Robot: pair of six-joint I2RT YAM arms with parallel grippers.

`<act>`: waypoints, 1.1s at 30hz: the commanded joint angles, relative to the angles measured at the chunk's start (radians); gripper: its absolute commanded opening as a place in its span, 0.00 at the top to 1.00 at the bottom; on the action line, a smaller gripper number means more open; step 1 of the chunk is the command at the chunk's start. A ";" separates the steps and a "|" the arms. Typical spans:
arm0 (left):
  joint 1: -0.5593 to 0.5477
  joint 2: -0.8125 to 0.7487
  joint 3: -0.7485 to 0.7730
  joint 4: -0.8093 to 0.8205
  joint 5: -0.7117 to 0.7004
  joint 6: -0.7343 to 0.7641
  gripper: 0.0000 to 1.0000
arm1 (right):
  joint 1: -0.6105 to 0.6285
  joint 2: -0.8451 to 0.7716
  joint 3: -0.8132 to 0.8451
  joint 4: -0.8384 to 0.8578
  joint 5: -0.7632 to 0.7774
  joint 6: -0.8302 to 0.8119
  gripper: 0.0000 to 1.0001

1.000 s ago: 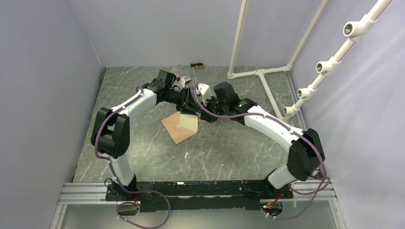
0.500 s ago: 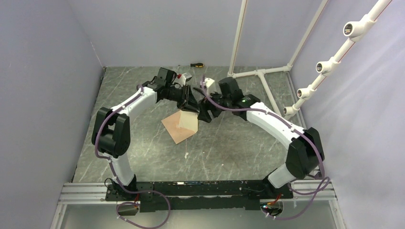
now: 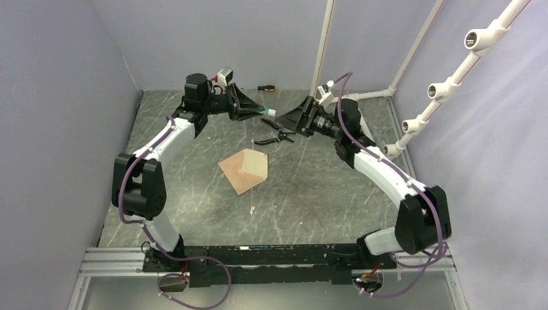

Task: Place the letter into the envelope and seal it

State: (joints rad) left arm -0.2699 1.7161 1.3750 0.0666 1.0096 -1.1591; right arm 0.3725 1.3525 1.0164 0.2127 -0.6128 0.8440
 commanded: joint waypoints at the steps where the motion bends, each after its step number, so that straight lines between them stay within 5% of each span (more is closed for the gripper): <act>1: 0.001 -0.004 -0.068 0.445 0.029 -0.400 0.97 | 0.005 0.089 0.028 0.270 -0.059 0.360 0.19; 7: 0.001 0.010 -0.092 0.575 0.026 -0.534 0.98 | 0.005 0.175 0.079 0.408 -0.100 0.519 0.22; 14: 0.001 -0.028 -0.064 0.379 0.024 -0.389 0.98 | 0.006 0.226 0.104 0.464 -0.112 0.571 0.42; 21: 0.001 -0.038 -0.071 0.368 0.025 -0.386 0.98 | 0.007 0.255 0.137 0.496 -0.144 0.594 0.65; 30: 0.001 -0.052 -0.083 0.383 0.040 -0.406 0.98 | 0.006 0.262 0.128 0.511 -0.134 0.598 0.54; 33: 0.001 -0.060 -0.085 0.364 0.041 -0.391 0.98 | 0.006 0.258 0.124 0.513 -0.134 0.596 0.68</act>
State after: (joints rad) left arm -0.2649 1.7153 1.2812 0.4278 1.0267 -1.5707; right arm 0.3767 1.6184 1.1007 0.6369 -0.7387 1.4254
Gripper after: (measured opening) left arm 0.256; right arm 0.401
